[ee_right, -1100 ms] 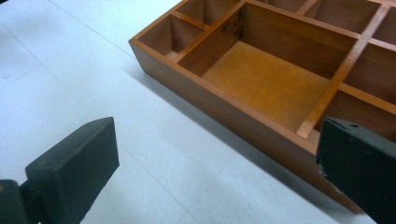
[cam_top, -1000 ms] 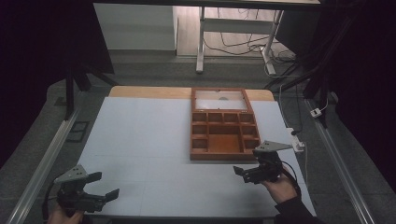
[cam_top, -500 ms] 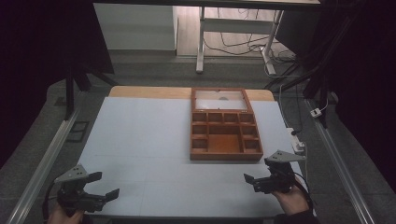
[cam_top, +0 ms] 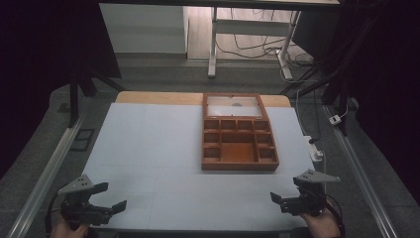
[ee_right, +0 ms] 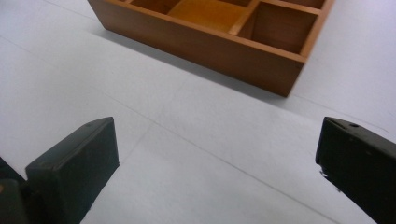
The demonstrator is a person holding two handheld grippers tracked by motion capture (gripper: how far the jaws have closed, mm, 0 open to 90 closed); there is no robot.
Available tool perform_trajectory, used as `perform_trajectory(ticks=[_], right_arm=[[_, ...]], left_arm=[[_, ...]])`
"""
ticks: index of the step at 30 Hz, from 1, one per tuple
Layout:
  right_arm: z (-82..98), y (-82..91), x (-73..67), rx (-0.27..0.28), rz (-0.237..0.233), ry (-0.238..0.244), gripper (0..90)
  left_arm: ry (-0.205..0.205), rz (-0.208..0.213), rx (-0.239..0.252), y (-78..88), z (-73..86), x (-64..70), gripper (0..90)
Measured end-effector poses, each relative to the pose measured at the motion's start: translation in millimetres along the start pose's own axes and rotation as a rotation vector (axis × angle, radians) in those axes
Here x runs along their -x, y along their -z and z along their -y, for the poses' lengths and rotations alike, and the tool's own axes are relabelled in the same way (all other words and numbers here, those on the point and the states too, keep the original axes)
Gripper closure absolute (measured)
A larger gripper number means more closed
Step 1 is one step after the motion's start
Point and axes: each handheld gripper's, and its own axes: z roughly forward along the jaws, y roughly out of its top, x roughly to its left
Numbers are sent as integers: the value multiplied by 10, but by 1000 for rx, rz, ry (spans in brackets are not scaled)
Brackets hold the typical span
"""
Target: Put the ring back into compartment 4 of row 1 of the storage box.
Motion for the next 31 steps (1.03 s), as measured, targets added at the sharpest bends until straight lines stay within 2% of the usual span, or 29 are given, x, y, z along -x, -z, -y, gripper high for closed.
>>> perform_trajectory(ticks=[3, 16, 21, 27, 31], right_arm=[[39, 49, 20, 1, 22, -9, 0], [167, 207, 69, 3, 62, -48, 0], [197, 237, 70, -18, 75, -50, 0], [229, 254, 60, -69, 89, -52, 0], [238, 252, 68, -73, 85, -57, 0]], left_arm=[[0, -1, 0, 0, 0, -1, 0], [1, -2, -1, -2, -1, 0, 0], [0, -1, -4, -4, -1, 0, 0], [-1, -1, -5, -5, 1, -4, 0], [0, 4, -5, -12, -11, -4, 0]])
